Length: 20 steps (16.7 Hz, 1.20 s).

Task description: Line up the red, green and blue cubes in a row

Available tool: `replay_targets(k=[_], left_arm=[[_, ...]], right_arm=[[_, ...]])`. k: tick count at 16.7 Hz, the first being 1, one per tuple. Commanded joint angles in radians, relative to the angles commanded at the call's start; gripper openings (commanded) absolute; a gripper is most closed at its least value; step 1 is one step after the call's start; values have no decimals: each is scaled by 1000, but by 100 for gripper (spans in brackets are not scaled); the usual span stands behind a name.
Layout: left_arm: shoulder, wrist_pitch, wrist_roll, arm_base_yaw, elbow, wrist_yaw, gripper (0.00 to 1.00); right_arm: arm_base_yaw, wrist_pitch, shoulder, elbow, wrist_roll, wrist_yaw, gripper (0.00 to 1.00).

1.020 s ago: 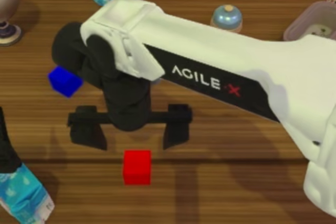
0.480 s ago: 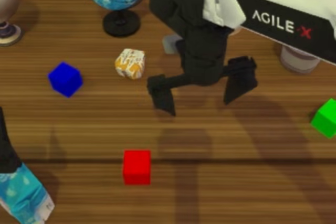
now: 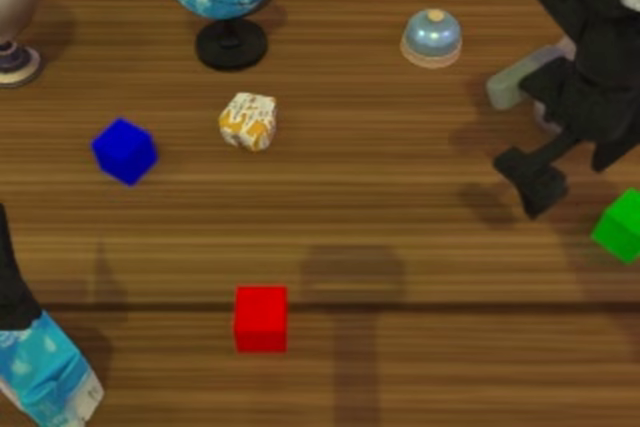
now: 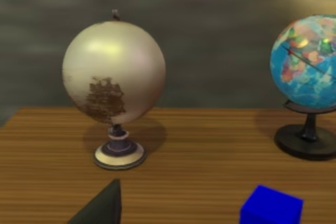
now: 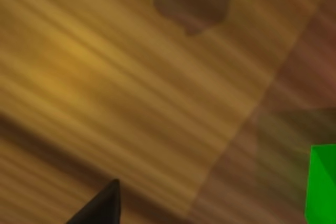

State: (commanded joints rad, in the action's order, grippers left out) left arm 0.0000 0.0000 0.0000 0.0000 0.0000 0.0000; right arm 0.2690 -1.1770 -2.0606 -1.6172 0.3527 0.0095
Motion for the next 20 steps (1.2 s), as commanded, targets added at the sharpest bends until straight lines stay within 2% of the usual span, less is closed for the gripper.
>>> replay_targets(k=[3,6,13,20], left_arm=[[0,0,0,0,0,0,100],[0,0,0,0,0,0,100],[0,0,0,0,0,0,100],[0,0,0,0,0,0,100]], right_arm=[[-116,48,72,98,188,-4,100],[-184,80,119,154,283,-8,100],[-188,99,116,168,292,-8,100],[-190,350,18,315,290,-8,100]])
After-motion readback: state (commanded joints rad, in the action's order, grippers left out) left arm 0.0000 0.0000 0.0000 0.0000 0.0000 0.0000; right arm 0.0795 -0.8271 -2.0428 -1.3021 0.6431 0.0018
